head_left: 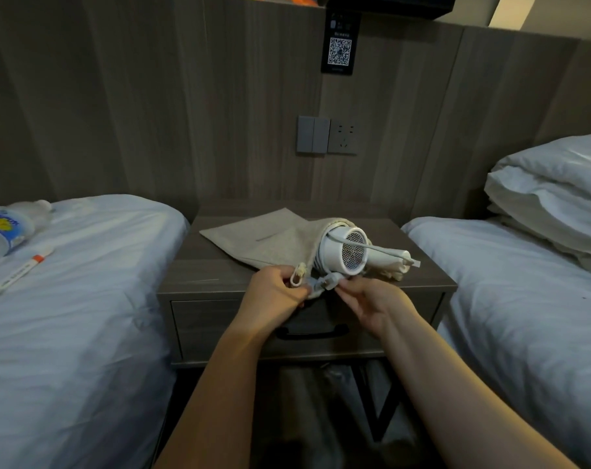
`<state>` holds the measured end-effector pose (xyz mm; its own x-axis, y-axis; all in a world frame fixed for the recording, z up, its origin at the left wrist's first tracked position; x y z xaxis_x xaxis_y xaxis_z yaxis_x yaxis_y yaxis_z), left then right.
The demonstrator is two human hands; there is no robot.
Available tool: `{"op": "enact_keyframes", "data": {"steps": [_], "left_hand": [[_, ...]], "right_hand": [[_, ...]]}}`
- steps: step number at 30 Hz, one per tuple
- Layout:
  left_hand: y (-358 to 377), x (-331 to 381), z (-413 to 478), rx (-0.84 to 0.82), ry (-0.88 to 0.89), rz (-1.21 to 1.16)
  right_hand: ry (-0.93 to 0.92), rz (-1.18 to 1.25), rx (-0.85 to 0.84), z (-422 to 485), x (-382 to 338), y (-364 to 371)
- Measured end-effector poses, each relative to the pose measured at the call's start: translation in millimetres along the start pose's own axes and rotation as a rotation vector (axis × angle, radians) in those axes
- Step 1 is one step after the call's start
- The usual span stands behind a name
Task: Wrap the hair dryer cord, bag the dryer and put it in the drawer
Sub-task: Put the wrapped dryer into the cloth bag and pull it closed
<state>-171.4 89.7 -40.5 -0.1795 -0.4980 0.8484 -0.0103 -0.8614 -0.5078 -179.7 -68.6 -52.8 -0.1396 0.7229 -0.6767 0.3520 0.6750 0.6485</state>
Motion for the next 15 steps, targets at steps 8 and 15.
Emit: {"op": "enact_keyframes", "data": {"steps": [8,15], "left_hand": [[-5.6,6.8,0.3,0.026,0.093,0.014],[-3.3,10.5,1.5,0.043,0.036,-0.112]], "right_hand": [[-0.130,0.086,0.084,6.9,3.4,15.8],[-0.286,-0.471,0.255,8.1,15.0,14.8]]}}
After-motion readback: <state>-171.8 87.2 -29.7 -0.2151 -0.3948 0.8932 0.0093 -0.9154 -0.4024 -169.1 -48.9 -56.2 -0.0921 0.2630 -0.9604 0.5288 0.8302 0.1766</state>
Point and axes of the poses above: each hand's wrist, its own z-axis towards the middle knuckle, its own y-axis out of the palm, x = y × z, the point moved 5 cm from there along z, towards the middle knuckle, and after that the axes turned 10 degrees about z, right-handed, at the moved point
